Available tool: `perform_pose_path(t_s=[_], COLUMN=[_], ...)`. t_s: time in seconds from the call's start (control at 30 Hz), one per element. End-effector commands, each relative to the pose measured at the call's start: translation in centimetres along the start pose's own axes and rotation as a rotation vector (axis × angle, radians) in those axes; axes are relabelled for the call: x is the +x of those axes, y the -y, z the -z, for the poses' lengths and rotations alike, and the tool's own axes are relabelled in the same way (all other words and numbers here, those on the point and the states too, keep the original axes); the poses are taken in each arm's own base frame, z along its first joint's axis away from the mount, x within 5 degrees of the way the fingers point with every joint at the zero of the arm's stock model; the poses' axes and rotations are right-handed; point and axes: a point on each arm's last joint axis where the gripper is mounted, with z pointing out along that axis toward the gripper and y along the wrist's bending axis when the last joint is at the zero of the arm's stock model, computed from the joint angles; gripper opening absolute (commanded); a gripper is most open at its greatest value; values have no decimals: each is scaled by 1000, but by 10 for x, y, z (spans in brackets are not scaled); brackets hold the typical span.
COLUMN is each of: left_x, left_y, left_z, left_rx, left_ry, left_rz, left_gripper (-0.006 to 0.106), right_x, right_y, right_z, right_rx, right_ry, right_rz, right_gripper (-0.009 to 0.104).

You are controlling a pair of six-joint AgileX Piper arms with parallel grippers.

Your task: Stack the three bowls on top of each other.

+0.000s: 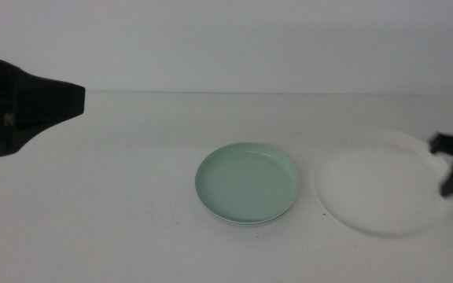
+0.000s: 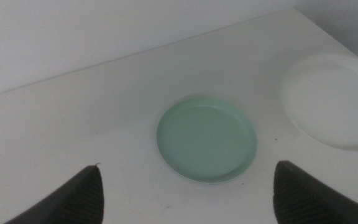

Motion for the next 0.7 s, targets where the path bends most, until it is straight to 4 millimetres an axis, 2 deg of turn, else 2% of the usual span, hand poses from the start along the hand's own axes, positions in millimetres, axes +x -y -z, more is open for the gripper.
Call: perform_pose_path(t_s=[0.0,0.17,0.37,0.53,0.67], left_x=[0,0,0,0,0], left_y=[0,0,0,0,0], left_z=[0,0,0,0,0], left_rx=[-4,-4,-4,-4,-4], left_ry=[9,9,9,9,9], left_rz=[8,8,8,8,8], left_gripper=[94,94,94,94,94], right_x=[-10,-33,-51,-61,-66], right_y=[-23,-77,-139,-168,-171], right_z=[5,-4,-35,-64,-88], right_rx=[-51,-129,-156,-159,-152], right_ry=[11,-9,-40,-69,-111], right_rz=[39,137,258,298,286], right_gripper=[-2,-2,-2,-1,-1])
